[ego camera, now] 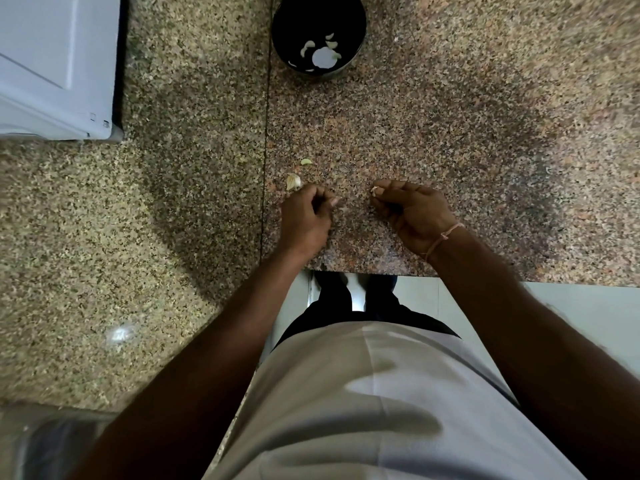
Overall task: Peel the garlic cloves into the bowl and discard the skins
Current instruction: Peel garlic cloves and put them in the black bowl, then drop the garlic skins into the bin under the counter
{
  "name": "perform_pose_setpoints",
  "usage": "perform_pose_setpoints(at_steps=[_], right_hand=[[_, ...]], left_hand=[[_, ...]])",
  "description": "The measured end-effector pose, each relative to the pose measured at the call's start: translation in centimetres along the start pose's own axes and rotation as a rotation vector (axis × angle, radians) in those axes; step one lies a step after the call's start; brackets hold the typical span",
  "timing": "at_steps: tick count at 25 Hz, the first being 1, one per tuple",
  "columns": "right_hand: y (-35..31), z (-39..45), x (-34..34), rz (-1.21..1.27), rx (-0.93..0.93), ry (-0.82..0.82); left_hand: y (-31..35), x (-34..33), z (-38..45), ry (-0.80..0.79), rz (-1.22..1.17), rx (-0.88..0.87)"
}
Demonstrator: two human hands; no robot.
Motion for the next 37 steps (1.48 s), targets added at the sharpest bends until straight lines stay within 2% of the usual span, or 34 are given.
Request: perform_pose_setpoints(at_steps=[3,7,11,13,14,16,19,24,27,30,32,37], right_hand=[[-0.2,-0.2,-0.5,0.012,0.009,-0.01],[-0.1,-0.3,-0.3,0.014,0.018,-0.018],[-0.1,-0.3,0.3,0.034,0.022,0.007],[0.1,-0.2,0.2,0.03,0.023,0.004],[0.2,-0.1,-0.1,0.028,0.021,-0.002],[0.6,0.2,-0.7,0.052,0.009,-0.015],[1.4,0.7,-0.8,0.172,-0.016,-0.033],[2.7,0.4,-0.8,0.188,-0.04,-0.02],[2.8,0.1,-1.1,0.18,-0.024,-0.042],[3.1,-0.2,-2.6,0.095,-0.057,-0.122],[3.3,-0.5,-3.7,0.035,-0.104,-0.201],[6.4,-2.6,-6.0,-0.312,-0.271,-0.397]], left_hand=[[1.9,-1.5,0.2,-0.034,0.191,-0.113],[2.7,-2.8,0.4,-0.058,0.381,-0.17],[3.0,-4.7,0.0,-0.099,0.669,-0.25],[2.9,-4.9,0.3,-0.127,0.701,-0.248],[2.5,-4.6,0.4,-0.143,0.633,-0.233],[1.4,-2.9,0.6,-0.125,0.338,-0.159],[-1.1,-0.5,0.8,-0.075,-0.056,0.023],[-2.6,-0.7,-0.1,-0.06,-0.436,0.201],[-2.6,-2.0,-0.9,-0.113,-0.619,0.223],[-2.8,-2.3,-2.3,-0.066,-0.713,0.229],[-3.2,-2.2,-3.7,0.042,-0.817,0.228],[-5.3,-2.0,-12.1,0.422,-1.005,0.309]])
Point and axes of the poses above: each hand's wrist, its own z-axis towards the middle knuckle, its own x-axis out of the back of the hand, y = z × x, the point moved 10 cm from there along z, towards the middle knuckle, and after that the axes turned 4 degrees about -y, right-handed, at the moved point
